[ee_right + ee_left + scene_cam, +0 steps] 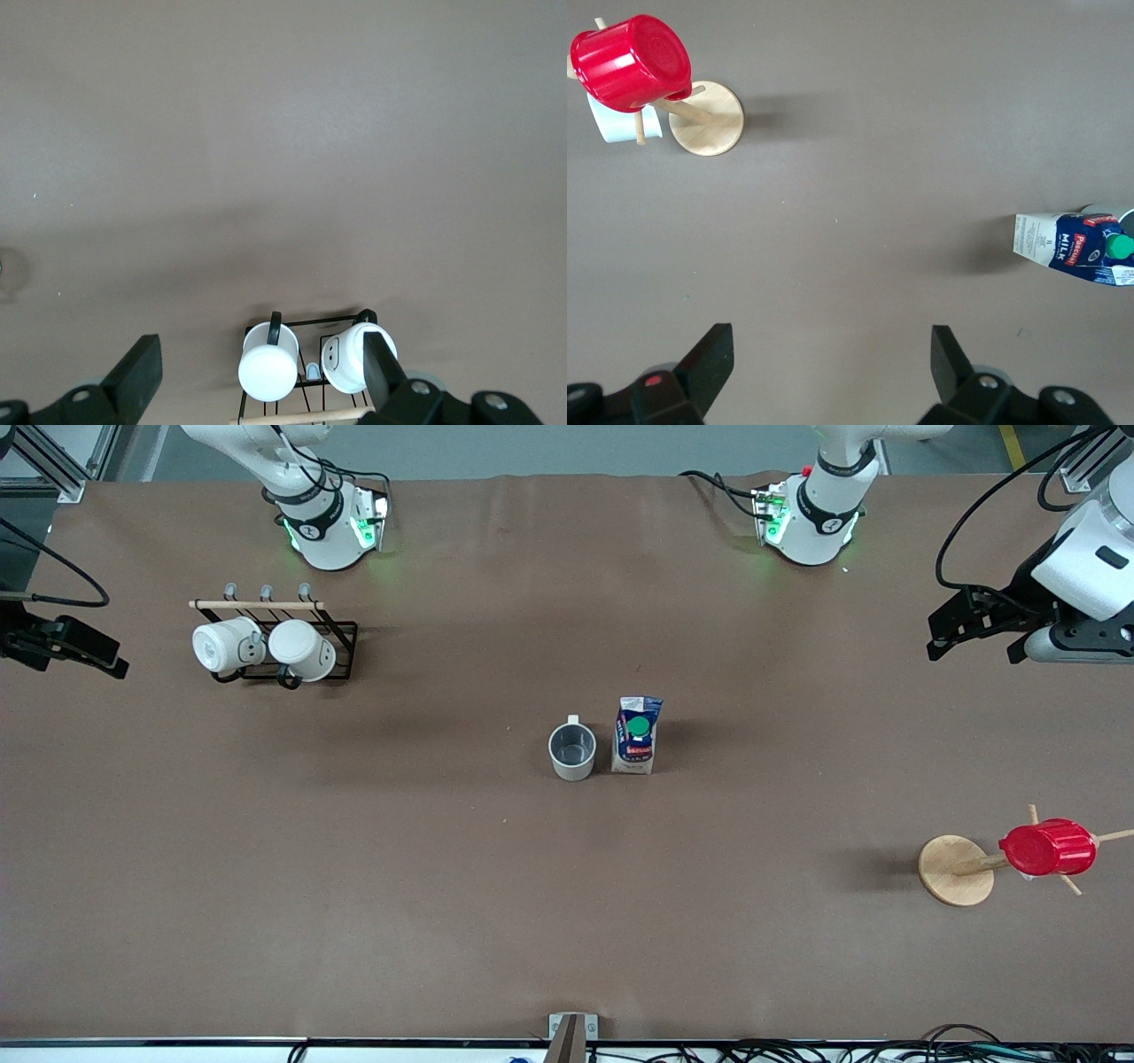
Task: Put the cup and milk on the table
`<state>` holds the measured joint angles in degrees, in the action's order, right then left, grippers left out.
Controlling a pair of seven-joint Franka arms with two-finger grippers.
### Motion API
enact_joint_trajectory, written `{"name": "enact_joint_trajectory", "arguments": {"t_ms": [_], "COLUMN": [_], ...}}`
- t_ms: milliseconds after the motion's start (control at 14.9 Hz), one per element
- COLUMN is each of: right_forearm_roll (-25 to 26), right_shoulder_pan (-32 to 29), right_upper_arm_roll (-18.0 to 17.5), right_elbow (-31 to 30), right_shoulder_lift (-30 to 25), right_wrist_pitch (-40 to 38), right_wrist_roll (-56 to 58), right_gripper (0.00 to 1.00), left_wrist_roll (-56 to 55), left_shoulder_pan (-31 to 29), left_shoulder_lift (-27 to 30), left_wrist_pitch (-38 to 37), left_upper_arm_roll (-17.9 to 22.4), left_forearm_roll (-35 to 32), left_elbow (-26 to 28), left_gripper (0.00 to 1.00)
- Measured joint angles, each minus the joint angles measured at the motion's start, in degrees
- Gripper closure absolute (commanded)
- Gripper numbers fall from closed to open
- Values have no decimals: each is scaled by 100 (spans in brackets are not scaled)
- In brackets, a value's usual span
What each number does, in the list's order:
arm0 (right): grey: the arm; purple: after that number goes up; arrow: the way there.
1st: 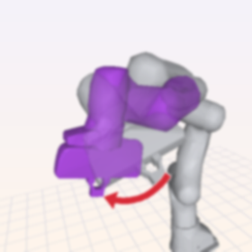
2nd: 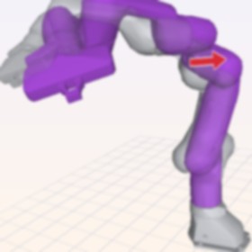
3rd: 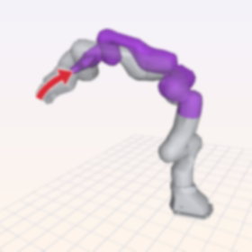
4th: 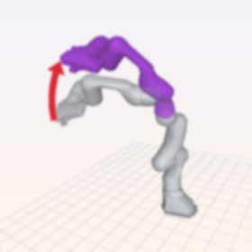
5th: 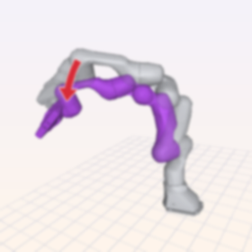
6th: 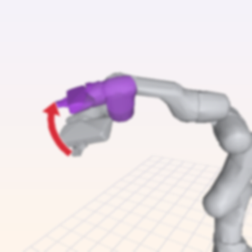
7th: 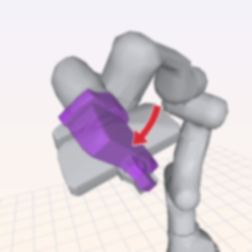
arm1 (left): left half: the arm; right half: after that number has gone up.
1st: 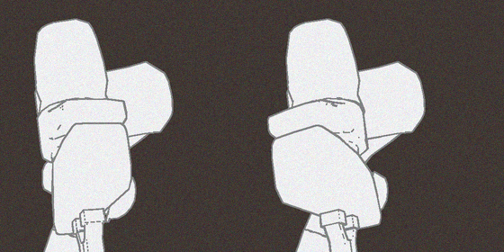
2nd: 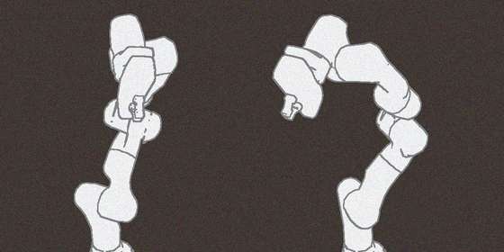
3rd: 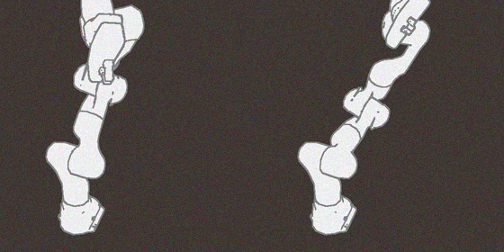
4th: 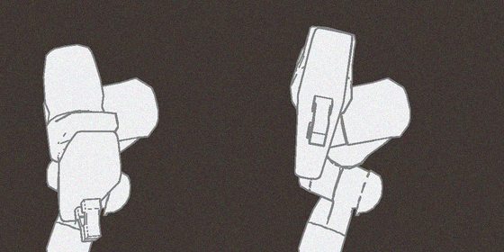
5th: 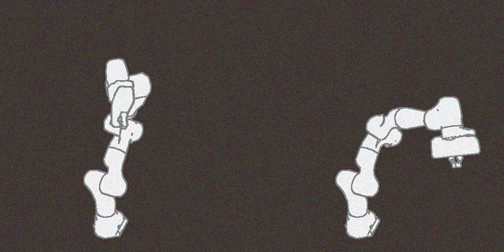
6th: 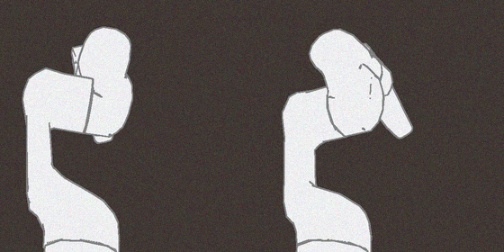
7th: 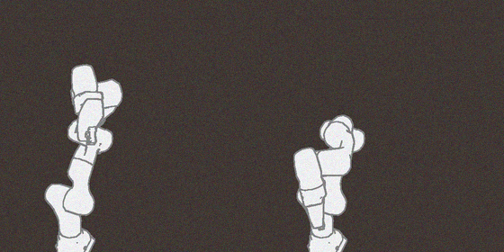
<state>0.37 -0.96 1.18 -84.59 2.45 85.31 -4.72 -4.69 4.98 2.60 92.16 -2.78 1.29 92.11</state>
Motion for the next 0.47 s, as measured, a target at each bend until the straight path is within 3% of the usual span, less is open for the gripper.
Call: {"name": "enact_joint_trajectory", "arguments": {"t_ms": [470], "right_forearm_roll": [0], "right_shoulder_pan": [0], "right_upper_arm_roll": [0], "right_elbow": [0], "right_shoulder_lift": [0], "right_wrist_pitch": [-5], "right_wrist_roll": [4], "right_gripper": [0], "left_wrist_roll": [0], "left_shoulder_pan": [-4], "left_shoulder_lift": [5], "left_wrist_pitch": [0], "left_upper_arm_roll": [10], "left_forearm_roll": [-16], "left_elbow": [89], "left_gripper": [2]}}
